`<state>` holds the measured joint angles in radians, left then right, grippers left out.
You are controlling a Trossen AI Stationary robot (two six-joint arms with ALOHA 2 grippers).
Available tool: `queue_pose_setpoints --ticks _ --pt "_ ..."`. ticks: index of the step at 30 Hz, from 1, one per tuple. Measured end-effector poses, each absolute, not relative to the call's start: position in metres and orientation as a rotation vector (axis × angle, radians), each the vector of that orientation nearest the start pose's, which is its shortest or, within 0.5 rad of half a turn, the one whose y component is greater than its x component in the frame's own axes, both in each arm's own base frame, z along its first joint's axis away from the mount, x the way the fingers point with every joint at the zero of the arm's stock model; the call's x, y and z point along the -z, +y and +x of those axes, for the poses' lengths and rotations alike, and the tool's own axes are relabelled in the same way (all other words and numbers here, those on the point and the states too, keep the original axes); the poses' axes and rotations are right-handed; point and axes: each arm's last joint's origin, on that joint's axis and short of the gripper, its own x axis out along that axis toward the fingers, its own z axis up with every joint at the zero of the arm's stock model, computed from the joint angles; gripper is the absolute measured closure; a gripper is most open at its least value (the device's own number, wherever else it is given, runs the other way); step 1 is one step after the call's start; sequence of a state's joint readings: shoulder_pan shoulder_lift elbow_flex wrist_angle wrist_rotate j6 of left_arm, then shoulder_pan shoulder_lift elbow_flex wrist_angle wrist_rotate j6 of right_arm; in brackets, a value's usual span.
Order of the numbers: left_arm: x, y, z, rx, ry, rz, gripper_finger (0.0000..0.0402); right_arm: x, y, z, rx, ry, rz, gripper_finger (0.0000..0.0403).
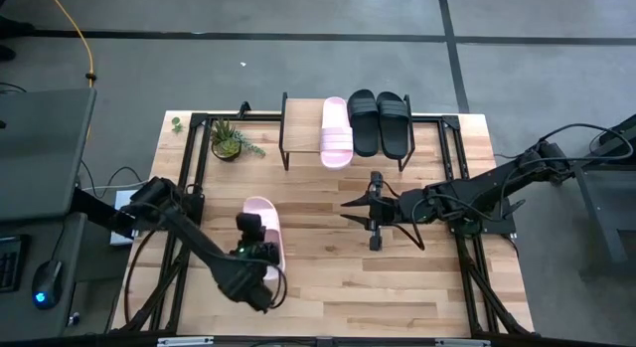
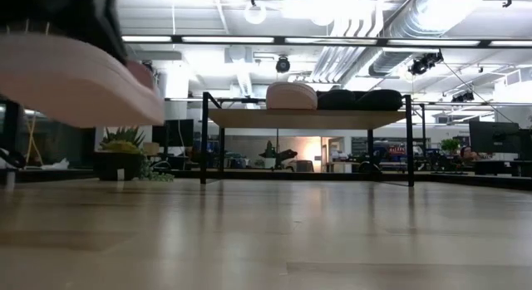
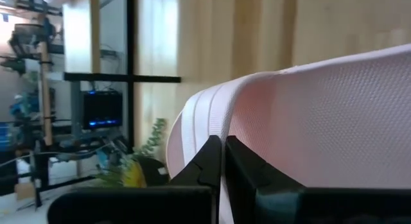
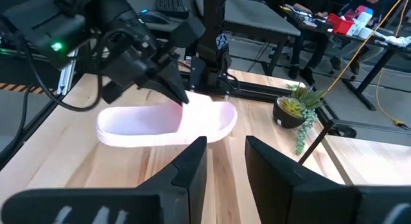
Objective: Pick and place slides into the shelf
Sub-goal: Put the pink slipper on the shelf
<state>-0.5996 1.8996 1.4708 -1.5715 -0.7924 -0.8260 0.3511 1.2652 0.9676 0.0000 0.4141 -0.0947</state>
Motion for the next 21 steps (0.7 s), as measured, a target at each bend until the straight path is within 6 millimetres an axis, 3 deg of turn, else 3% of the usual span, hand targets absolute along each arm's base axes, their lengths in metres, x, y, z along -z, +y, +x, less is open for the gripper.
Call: queue_pose_setpoints --ticks 7,21 --pt "-0.23 -0.149 0.282 -0.697 1.242 0.701 0.0401 -0.313 0.084 0.27 0.057 0.286 -0.208 0.0306" --pt "-0.258 -0.154 0.295 -0.671 1.103 0.804 0.0401 -0.301 0.064 0.271 0.126 0.411 -0.197 0.0306"
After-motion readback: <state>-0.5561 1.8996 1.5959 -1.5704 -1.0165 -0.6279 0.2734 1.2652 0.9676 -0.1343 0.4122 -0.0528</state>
